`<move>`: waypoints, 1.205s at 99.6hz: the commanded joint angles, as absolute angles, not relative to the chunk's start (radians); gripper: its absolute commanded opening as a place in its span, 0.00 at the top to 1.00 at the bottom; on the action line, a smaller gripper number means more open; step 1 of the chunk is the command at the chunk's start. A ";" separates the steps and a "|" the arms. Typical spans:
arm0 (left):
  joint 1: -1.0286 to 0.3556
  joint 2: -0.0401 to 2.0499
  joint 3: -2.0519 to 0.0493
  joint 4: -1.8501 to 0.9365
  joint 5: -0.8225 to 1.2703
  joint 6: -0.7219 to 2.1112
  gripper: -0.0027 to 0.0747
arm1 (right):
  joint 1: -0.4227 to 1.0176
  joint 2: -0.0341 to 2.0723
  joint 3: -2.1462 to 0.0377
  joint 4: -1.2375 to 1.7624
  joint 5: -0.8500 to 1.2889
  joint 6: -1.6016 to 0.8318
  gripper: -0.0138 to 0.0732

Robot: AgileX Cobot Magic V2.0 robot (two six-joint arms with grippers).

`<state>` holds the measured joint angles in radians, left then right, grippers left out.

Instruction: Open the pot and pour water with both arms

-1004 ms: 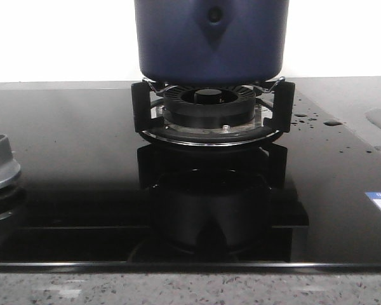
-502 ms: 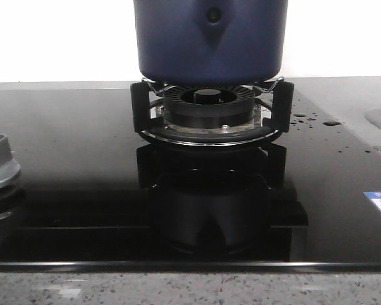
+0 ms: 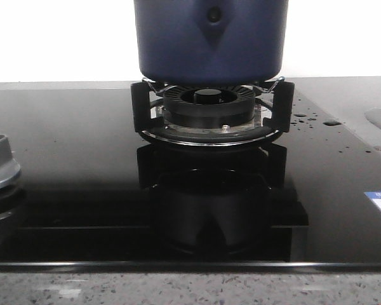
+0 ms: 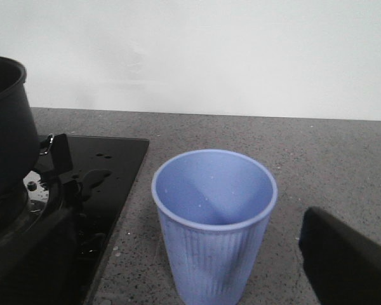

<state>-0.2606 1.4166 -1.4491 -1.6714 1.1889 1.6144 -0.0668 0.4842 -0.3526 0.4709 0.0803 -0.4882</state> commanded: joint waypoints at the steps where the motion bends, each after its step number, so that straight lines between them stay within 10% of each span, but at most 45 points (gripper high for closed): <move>1: -0.260 1.376 -1.480 -1.776 1.197 1.605 0.66 | -0.072 0.491 -0.360 0.485 -0.020 -0.486 0.10; 120: -0.260 1.376 -1.480 -1.750 1.165 1.605 0.66 | 0.032 0.877 -0.334 0.495 -0.409 -0.435 0.10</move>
<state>-0.2606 1.4161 -1.4491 -1.6451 1.1711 1.6114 0.0285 0.8557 -0.2971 0.4991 -0.3013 -0.4353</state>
